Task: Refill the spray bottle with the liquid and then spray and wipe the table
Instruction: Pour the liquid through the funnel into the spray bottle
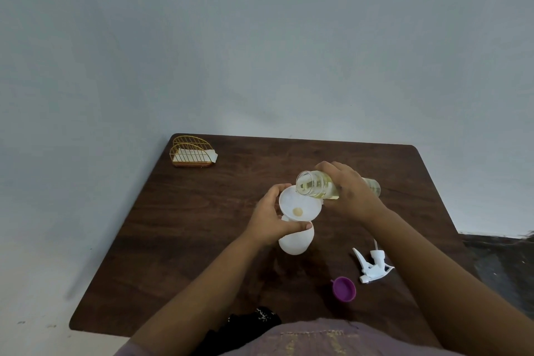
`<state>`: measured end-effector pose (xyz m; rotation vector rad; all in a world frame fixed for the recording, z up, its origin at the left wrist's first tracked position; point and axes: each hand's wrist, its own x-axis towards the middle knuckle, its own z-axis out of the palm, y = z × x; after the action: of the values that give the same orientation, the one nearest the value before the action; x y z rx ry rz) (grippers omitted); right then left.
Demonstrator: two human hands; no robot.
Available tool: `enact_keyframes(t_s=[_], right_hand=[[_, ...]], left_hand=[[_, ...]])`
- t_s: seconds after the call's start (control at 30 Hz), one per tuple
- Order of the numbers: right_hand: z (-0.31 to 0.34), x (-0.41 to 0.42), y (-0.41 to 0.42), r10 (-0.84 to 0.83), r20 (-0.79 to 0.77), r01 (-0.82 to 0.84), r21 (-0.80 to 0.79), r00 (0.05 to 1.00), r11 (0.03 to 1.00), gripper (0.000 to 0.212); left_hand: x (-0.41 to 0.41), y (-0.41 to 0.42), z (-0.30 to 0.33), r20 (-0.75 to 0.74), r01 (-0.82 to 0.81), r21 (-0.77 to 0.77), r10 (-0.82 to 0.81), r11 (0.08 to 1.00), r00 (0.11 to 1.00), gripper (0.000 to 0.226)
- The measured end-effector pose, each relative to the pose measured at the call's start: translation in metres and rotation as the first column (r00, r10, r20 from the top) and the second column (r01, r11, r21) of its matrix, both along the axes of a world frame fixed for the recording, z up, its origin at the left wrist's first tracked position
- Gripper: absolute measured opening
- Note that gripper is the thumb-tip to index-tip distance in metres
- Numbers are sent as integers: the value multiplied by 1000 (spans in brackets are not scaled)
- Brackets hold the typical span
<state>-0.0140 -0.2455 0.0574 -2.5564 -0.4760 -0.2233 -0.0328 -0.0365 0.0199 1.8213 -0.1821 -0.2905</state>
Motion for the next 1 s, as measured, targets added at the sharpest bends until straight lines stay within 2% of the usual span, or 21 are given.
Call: enact_keyframes(t_s=[1.0], right_hand=[[5,0,2,-6,-42,2,-99,999,995,48]], left_hand=[[2,0,-3,12,-4,9,4,1000,1000,80]])
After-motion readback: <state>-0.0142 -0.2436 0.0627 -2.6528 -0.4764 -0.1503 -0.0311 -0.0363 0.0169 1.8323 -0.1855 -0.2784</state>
